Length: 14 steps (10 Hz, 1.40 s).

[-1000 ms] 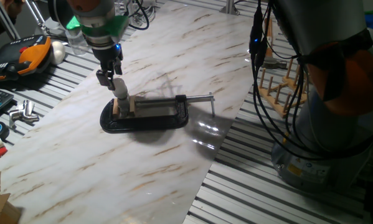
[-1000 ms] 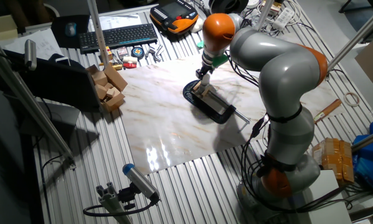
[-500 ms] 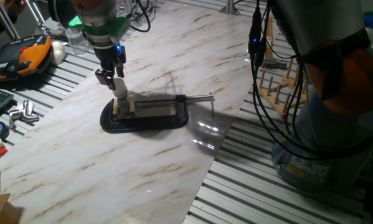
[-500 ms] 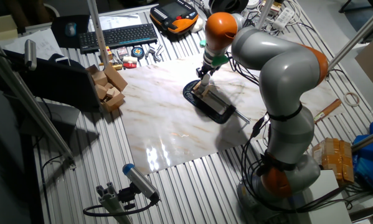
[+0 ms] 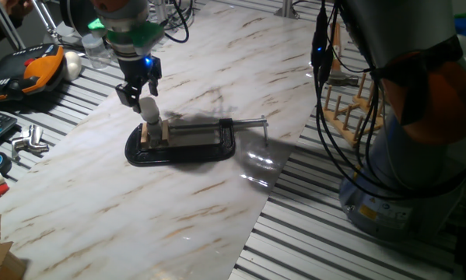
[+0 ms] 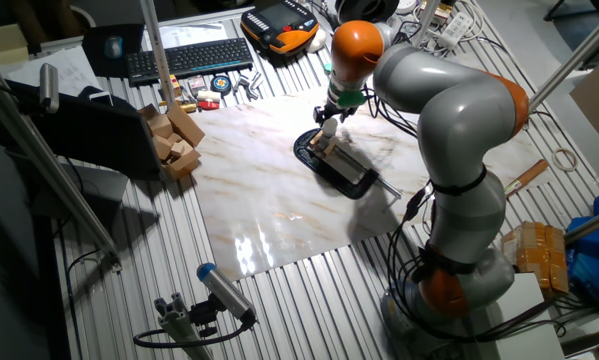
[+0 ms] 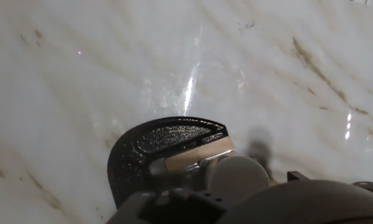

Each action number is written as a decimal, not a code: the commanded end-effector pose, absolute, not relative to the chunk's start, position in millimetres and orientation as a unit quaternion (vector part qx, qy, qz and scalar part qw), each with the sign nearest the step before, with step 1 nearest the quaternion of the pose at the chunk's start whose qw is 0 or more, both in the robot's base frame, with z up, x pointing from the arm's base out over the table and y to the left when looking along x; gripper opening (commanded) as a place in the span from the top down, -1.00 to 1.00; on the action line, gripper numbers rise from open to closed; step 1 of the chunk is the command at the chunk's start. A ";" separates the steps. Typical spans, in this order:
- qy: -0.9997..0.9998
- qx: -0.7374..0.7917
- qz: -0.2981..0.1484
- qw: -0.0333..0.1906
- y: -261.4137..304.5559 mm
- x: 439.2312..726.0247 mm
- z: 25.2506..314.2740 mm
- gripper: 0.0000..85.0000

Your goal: Take out the light bulb by rotating it

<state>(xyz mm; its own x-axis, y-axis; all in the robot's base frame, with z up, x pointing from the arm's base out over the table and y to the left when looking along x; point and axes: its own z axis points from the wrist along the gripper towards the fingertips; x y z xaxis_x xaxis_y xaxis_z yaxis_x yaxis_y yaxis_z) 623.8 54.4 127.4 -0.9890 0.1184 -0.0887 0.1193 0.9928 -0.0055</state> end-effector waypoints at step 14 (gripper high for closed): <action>0.859 0.508 -0.027 0.059 53.4 623.9 123.9 1.00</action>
